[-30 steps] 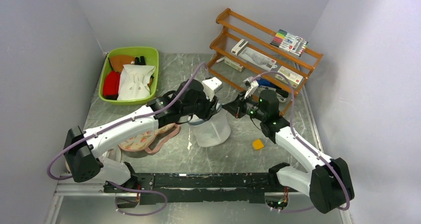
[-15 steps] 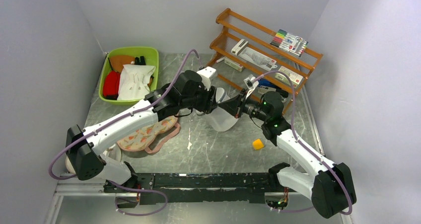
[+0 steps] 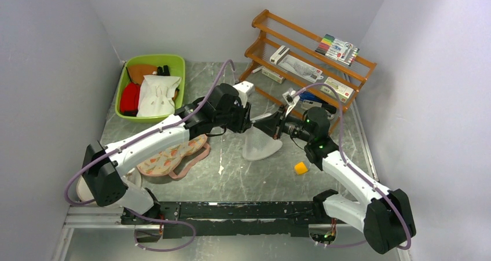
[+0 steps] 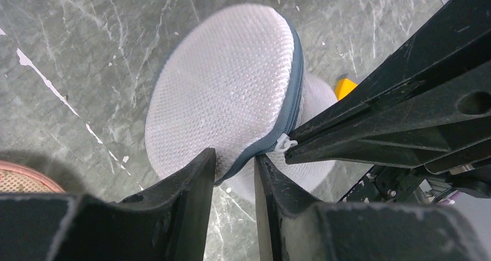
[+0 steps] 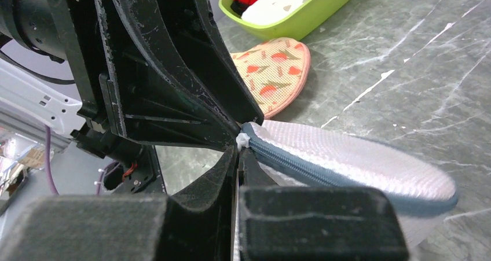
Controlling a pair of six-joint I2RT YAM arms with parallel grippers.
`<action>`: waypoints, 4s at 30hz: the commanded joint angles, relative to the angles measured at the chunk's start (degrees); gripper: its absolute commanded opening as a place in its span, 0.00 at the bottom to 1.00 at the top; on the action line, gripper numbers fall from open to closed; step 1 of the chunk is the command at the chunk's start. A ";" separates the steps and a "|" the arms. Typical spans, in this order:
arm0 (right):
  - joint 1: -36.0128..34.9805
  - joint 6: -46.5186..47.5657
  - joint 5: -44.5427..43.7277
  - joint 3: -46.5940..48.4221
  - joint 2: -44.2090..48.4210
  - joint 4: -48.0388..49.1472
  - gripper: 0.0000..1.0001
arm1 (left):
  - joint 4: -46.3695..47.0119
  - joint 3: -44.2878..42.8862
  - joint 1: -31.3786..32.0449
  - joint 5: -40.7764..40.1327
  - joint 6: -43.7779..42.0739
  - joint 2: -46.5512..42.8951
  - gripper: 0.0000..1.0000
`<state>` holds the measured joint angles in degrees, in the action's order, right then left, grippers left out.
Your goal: Unzip the laundry bag and remove the bra
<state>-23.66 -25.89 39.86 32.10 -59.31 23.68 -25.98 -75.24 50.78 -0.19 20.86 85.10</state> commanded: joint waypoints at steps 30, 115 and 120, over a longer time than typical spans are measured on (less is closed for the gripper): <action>2.92 -1.99 -16.12 1.41 -2.99 -8.79 0.00 | -1.21 5.50 -0.63 -2.38 -7.87 -8.62 0.07; 3.00 -8.20 -1.13 -0.83 -7.41 4.71 0.00 | 2.42 5.65 -2.55 6.86 -6.16 -10.35 0.07; 2.92 -8.51 1.62 -1.64 -6.73 7.04 0.00 | 2.02 4.73 -2.54 10.27 -6.06 -7.75 0.11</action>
<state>-20.95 -33.36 36.51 31.18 -66.65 24.45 -25.10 -69.52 48.51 7.11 14.81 75.33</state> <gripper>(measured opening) 0.007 0.074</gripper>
